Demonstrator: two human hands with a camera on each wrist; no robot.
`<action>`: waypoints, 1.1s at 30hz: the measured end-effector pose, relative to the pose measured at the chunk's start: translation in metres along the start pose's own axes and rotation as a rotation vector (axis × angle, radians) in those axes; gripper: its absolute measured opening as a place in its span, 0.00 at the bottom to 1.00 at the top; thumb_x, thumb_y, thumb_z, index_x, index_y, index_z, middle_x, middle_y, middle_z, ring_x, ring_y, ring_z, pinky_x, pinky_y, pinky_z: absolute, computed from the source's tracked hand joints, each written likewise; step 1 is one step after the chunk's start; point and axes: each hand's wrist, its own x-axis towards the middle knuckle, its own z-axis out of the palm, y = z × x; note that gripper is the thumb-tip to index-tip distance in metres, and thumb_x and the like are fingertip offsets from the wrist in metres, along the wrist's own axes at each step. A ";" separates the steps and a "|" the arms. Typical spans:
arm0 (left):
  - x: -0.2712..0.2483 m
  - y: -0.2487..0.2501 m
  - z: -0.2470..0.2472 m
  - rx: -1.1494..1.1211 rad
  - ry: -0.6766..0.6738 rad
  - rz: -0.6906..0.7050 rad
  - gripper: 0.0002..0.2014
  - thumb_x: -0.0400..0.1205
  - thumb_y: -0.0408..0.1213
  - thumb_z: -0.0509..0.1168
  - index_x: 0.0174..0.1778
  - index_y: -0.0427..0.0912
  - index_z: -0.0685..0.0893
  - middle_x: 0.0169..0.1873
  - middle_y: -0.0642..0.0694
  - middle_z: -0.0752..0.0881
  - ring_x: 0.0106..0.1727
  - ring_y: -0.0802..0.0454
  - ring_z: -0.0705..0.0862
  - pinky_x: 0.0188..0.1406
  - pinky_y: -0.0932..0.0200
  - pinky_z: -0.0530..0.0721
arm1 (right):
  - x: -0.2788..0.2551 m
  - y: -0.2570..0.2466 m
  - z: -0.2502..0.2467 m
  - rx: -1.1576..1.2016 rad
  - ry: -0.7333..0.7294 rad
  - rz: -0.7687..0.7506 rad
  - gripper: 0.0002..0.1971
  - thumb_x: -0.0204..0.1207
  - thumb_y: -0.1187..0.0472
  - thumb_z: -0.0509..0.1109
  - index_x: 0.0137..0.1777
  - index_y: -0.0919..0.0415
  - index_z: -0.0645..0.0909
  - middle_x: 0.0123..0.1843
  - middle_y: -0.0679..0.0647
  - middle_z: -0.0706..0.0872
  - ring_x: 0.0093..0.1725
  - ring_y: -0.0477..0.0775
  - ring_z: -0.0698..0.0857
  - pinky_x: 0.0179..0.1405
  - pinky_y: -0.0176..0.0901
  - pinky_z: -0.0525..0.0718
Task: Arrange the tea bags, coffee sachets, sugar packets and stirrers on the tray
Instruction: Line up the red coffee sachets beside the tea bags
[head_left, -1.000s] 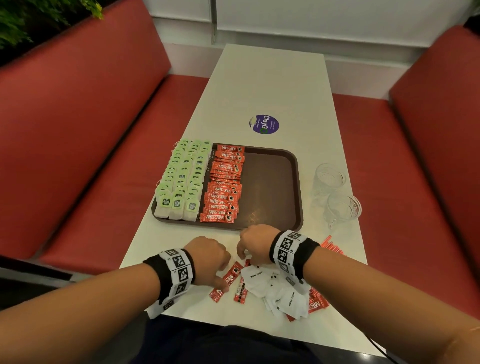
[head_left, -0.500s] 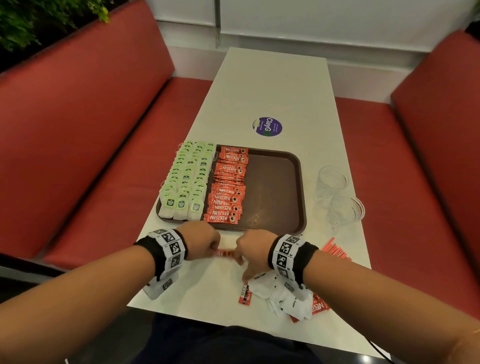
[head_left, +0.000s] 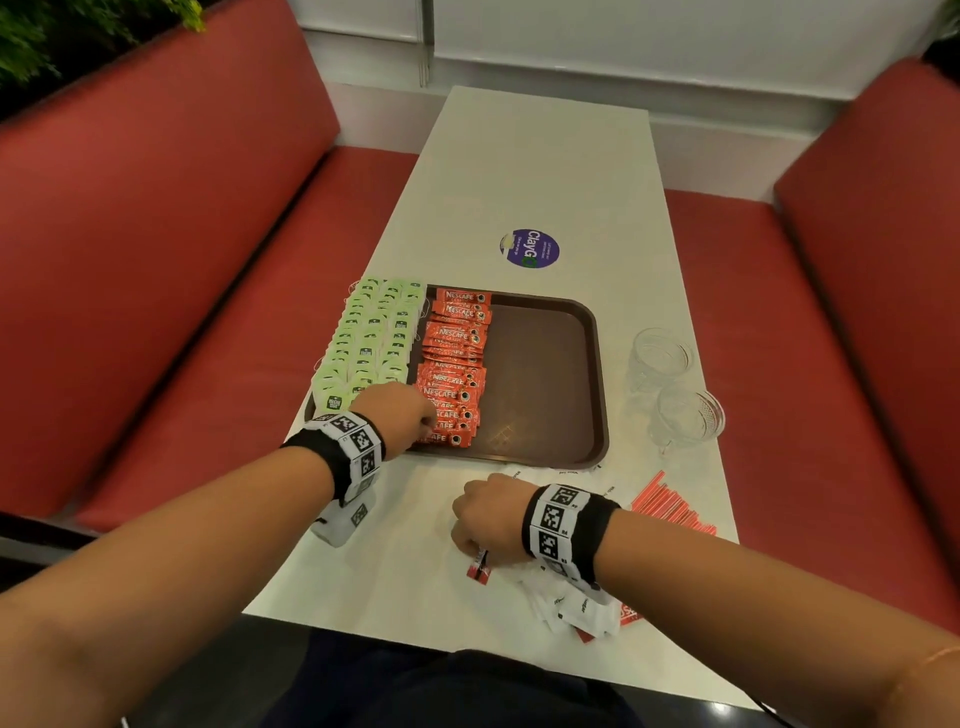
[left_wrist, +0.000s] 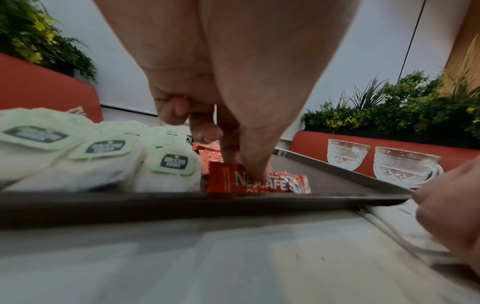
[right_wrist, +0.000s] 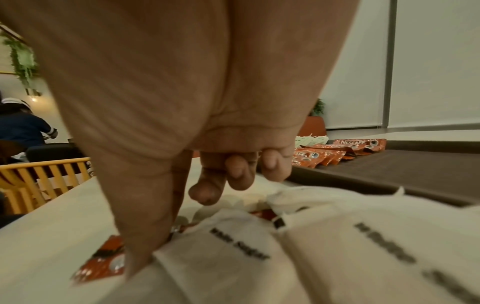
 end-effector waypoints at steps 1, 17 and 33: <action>0.002 0.002 0.001 0.019 -0.008 0.008 0.08 0.85 0.45 0.65 0.54 0.55 0.89 0.51 0.51 0.87 0.52 0.48 0.85 0.45 0.54 0.84 | 0.001 0.000 0.001 -0.005 -0.010 0.002 0.05 0.76 0.58 0.74 0.48 0.50 0.82 0.47 0.50 0.79 0.50 0.57 0.77 0.47 0.51 0.82; -0.007 0.003 -0.004 -0.096 0.081 0.066 0.08 0.83 0.48 0.66 0.54 0.52 0.86 0.52 0.52 0.85 0.52 0.51 0.83 0.51 0.52 0.83 | -0.002 0.018 -0.013 0.576 0.345 0.133 0.09 0.80 0.64 0.69 0.59 0.55 0.79 0.50 0.53 0.87 0.45 0.54 0.82 0.48 0.45 0.80; -0.020 0.012 -0.028 -0.219 0.159 0.253 0.13 0.84 0.53 0.66 0.39 0.49 0.85 0.26 0.53 0.78 0.32 0.51 0.77 0.31 0.57 0.69 | -0.015 0.065 -0.042 1.131 0.819 0.366 0.09 0.82 0.59 0.73 0.42 0.61 0.78 0.36 0.57 0.91 0.34 0.52 0.91 0.40 0.50 0.90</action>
